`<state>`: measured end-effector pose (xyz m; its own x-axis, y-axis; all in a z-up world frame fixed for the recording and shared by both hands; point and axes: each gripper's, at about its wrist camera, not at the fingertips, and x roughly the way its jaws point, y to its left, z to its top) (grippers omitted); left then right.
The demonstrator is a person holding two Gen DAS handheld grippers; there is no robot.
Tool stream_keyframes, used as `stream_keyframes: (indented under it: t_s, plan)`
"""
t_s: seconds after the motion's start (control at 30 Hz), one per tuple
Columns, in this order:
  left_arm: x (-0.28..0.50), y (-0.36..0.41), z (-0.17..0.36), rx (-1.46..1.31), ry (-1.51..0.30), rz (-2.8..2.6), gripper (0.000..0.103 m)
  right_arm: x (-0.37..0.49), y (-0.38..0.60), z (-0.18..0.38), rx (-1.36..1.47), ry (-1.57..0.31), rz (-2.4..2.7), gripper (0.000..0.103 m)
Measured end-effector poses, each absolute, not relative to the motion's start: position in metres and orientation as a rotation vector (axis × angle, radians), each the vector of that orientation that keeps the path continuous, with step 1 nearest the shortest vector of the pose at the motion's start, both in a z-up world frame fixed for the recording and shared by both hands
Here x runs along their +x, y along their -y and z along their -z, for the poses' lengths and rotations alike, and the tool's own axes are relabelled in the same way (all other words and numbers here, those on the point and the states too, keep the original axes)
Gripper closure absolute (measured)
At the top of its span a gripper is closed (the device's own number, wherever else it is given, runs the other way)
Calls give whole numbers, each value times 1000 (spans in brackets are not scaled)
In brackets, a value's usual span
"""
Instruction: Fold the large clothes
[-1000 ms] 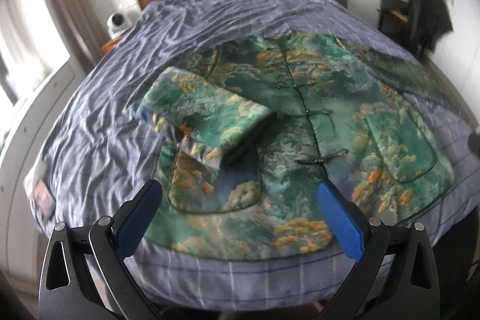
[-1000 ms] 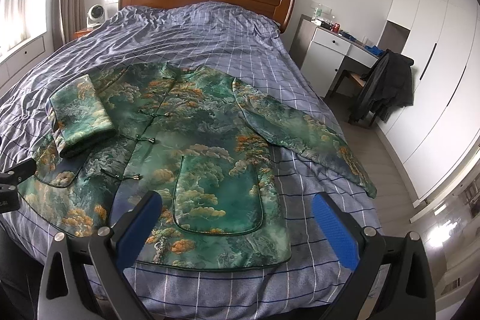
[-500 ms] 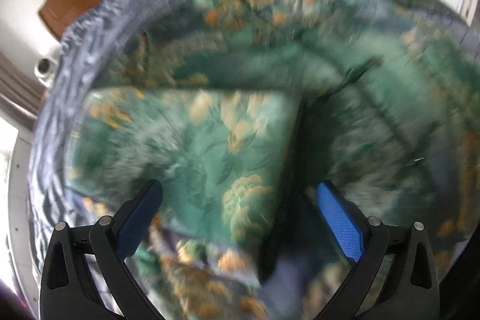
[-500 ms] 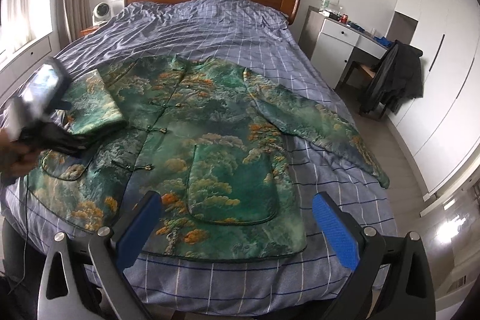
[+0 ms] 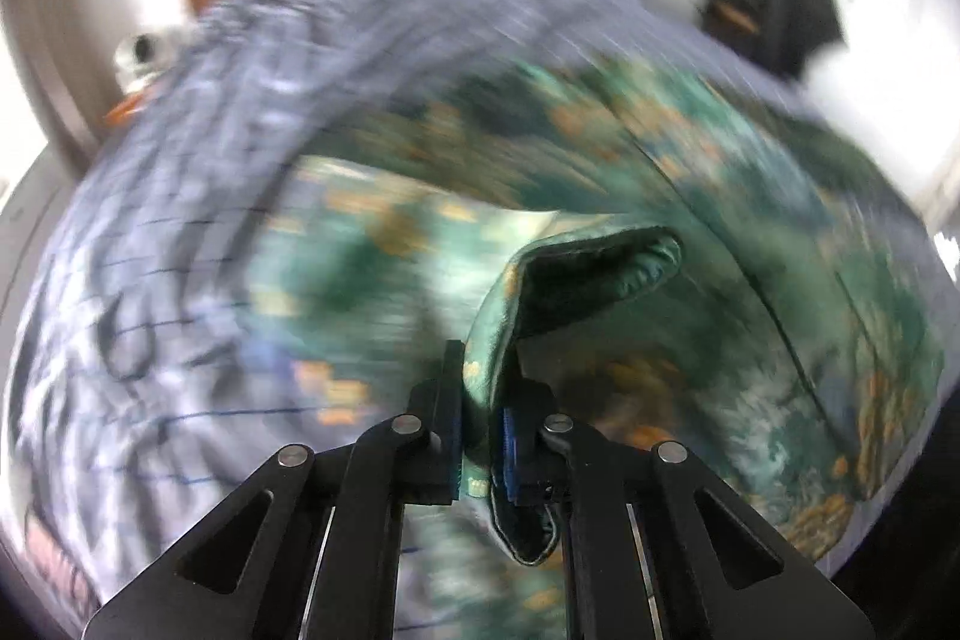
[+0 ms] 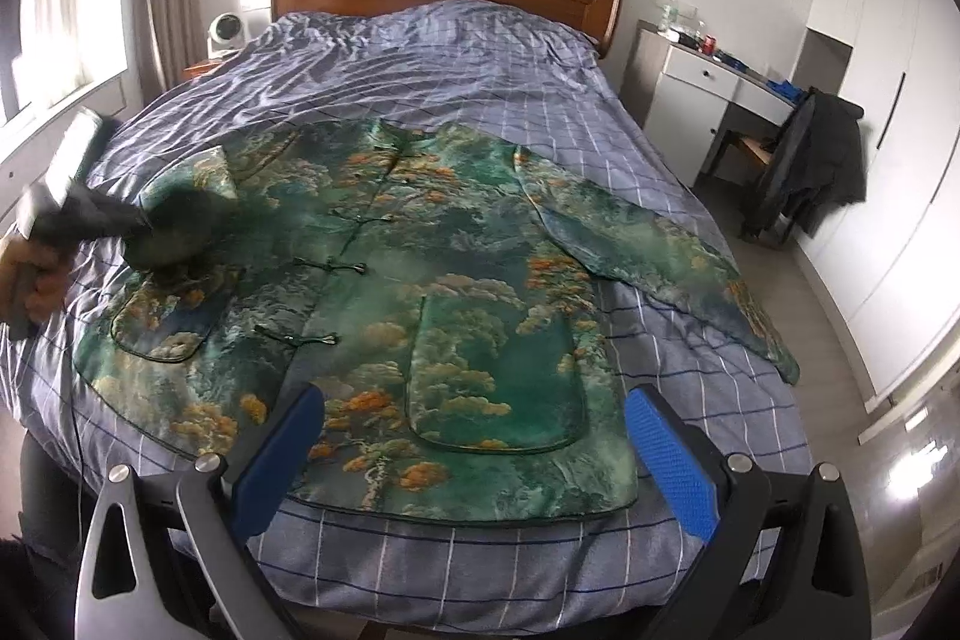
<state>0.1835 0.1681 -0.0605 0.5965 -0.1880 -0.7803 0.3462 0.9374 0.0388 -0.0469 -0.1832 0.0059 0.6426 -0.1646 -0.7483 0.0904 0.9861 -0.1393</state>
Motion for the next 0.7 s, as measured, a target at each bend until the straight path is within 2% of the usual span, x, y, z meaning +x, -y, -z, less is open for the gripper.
stream_keyframes:
  t_s: [0.13,0.2,0.3,0.37,0.43,0.5,0.7]
  plan:
    - [188,-253,29,93,-826,125,94,-45,182,-6,-82,-856,137,1]
    - [190,-287,24,55,-817,29,90,-44,180,-4,-75,-857,129,1]
    - [191,-335,25,4,-803,-139,69,-43,176,-4,-71,-855,111,1]
    - [181,-368,29,-54,-780,-269,39,-44,175,-6,-71,-845,102,1]
    - [170,-383,32,-121,-760,-315,31,-45,177,-8,-71,-833,102,1]
    - [157,-385,39,-165,-755,-315,27,-45,181,-9,-67,-826,115,1]
    - [127,-324,50,-150,-723,-265,7,-42,202,-3,-34,-835,161,1]
